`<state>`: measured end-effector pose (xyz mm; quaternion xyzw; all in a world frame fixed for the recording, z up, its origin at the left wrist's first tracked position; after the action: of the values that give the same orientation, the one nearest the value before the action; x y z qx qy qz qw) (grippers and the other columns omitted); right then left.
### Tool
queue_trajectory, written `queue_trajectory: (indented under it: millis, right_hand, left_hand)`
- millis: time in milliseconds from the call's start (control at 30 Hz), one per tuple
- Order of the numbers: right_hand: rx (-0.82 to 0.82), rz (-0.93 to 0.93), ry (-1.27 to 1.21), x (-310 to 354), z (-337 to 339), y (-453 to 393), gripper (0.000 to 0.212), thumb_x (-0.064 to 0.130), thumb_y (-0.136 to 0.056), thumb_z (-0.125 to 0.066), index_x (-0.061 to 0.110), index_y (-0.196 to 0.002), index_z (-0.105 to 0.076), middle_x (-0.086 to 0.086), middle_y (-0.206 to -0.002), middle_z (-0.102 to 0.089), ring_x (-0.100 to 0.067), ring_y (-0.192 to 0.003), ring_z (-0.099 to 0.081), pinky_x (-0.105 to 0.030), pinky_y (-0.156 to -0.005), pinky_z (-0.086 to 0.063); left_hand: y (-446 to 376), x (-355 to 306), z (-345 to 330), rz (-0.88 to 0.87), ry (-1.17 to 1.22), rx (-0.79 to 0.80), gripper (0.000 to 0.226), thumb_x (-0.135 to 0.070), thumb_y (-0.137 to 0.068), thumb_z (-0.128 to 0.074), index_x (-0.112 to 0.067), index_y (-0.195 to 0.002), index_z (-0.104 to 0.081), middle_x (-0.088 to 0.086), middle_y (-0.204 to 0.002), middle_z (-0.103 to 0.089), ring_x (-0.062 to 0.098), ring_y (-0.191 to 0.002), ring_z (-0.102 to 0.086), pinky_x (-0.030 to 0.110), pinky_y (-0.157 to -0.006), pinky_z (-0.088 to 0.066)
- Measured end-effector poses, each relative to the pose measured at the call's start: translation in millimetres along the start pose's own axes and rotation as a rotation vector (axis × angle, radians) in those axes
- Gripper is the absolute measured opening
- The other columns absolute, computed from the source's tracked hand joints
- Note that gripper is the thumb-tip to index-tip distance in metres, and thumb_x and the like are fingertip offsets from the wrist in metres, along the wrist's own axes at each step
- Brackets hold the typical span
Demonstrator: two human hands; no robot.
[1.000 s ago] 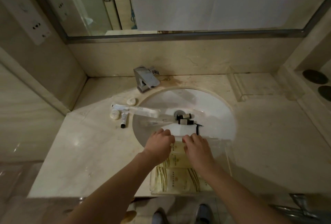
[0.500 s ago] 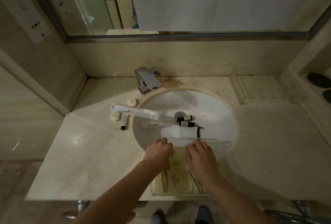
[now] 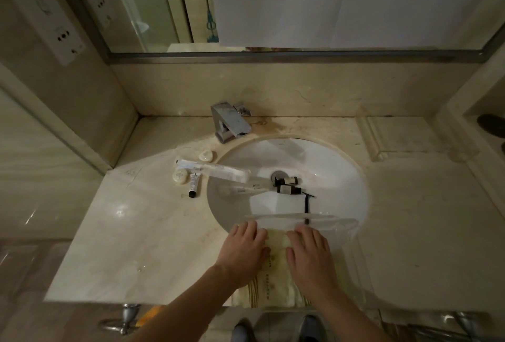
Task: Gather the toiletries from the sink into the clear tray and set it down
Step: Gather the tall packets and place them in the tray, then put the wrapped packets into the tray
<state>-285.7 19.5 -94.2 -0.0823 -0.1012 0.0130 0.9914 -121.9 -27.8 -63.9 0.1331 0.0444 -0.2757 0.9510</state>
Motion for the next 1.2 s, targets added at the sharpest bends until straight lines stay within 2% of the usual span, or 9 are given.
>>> queue_trajectory:
  millis: [133,267,367,533,633,800,967,1100,1200]
  right_hand:
    - [0.003,-0.004,-0.011,15,-3,7,0.028,0.032,-0.085,-0.046,0.021,-0.108,-0.059,-0.002,-0.111,-0.059,-0.022,-0.105,-0.051,-0.035,-0.089,-0.043]
    - [0.004,-0.044,-0.037,29,-2,7,0.025,0.032,-0.083,-0.048,0.022,-0.101,-0.062,-0.002,-0.107,-0.061,-0.022,-0.102,-0.053,-0.035,-0.084,-0.044]
    - [-0.010,-0.098,-0.073,35,5,-2,0.018,0.031,-0.082,-0.051,0.022,-0.093,-0.062,-0.001,-0.100,-0.060,-0.022,-0.095,-0.053,-0.034,-0.078,-0.043]
    - [-0.056,-0.086,-0.161,44,20,-41,0.020,0.030,-0.084,-0.046,0.021,-0.095,-0.060,0.001,-0.096,-0.055,-0.019,-0.090,-0.051,-0.033,-0.077,-0.044]
    - [-0.046,-0.096,-0.244,45,24,-71,0.017,0.023,-0.080,-0.053,0.017,-0.094,-0.062,-0.002,-0.095,-0.057,-0.023,-0.091,-0.053,-0.037,-0.076,-0.046]
    - [0.210,-0.160,-0.410,41,21,-115,0.028,0.019,-0.087,-0.055,0.015,-0.115,-0.055,-0.005,-0.110,-0.058,-0.024,-0.106,-0.052,-0.036,-0.083,-0.044]
    - [0.555,-0.291,-0.580,34,-1,-144,0.044,0.025,-0.090,-0.051,0.020,-0.133,-0.040,-0.003,-0.106,-0.057,-0.021,-0.094,-0.057,-0.036,-0.082,-0.048]
    - [0.717,-0.444,-0.725,33,-27,-162,0.056,0.024,-0.091,-0.051,0.027,-0.142,-0.029,-0.001,-0.089,-0.057,-0.023,-0.085,-0.060,-0.034,-0.078,-0.047]
    - [0.761,-0.577,-0.864,32,-50,-178,0.063,0.015,-0.090,-0.050,0.032,-0.145,-0.025,-0.006,-0.104,-0.061,-0.024,-0.090,-0.061,-0.036,-0.082,-0.051]
  left_hand:
    - [15,9,-5,-0.017,-0.036,-0.067,0.040,-0.044,-0.094,-0.023,-0.019,-0.116,-0.046,0.003,-0.116,-0.050,0.025,-0.106,-0.048,0.040,-0.101,-0.041]
    - [18,18,-4,-0.027,-0.028,-0.063,0.040,-0.043,-0.093,-0.025,-0.018,-0.117,-0.046,0.003,-0.116,-0.050,0.024,-0.106,-0.048,0.038,-0.101,-0.040]
    - [14,19,5,-0.028,0.033,-0.169,0.031,-0.040,-0.090,-0.035,-0.017,-0.103,-0.052,0.002,-0.100,-0.055,0.023,-0.090,-0.055,0.038,-0.082,-0.053]
    - [-4,28,34,0.157,0.203,-0.240,0.023,-0.035,-0.095,-0.040,-0.020,-0.110,-0.047,-0.001,-0.110,-0.047,0.016,-0.100,-0.049,0.026,-0.080,-0.045]
    - [-23,42,50,0.308,0.312,-0.282,0.025,-0.030,-0.093,-0.048,-0.017,-0.114,-0.048,0.002,-0.116,-0.050,0.020,-0.104,-0.053,0.029,-0.076,-0.044]
    - [-60,70,59,0.564,0.600,-0.180,0.041,-0.022,-0.089,-0.051,-0.015,-0.127,-0.040,0.015,-0.117,-0.062,0.035,-0.100,-0.061,0.040,-0.076,-0.050]
    - [-88,86,54,0.679,0.796,-0.124,0.065,-0.017,-0.089,-0.055,-0.020,-0.147,-0.024,0.021,-0.134,-0.053,0.036,-0.110,-0.059,0.035,-0.085,-0.047]
    - [-109,98,43,0.738,0.959,-0.103,0.078,-0.014,-0.086,-0.057,-0.030,-0.150,-0.015,0.022,-0.116,-0.063,0.030,-0.081,-0.065,0.041,-0.075,-0.055]
    - [-120,103,39,0.767,1.069,-0.093,0.082,-0.010,-0.085,-0.054,-0.040,-0.149,-0.012,0.021,-0.113,-0.063,0.027,-0.075,-0.064,0.037,-0.063,-0.052]
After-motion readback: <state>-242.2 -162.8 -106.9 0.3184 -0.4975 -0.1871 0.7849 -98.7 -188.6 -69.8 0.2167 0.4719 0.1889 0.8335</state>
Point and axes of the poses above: each hand's wrist, its own y-axis away from the middle knuckle, its own z-axis out of the back of the hand, x = y × z, the point moved 2 cm from there along -y, towards the middle knuckle
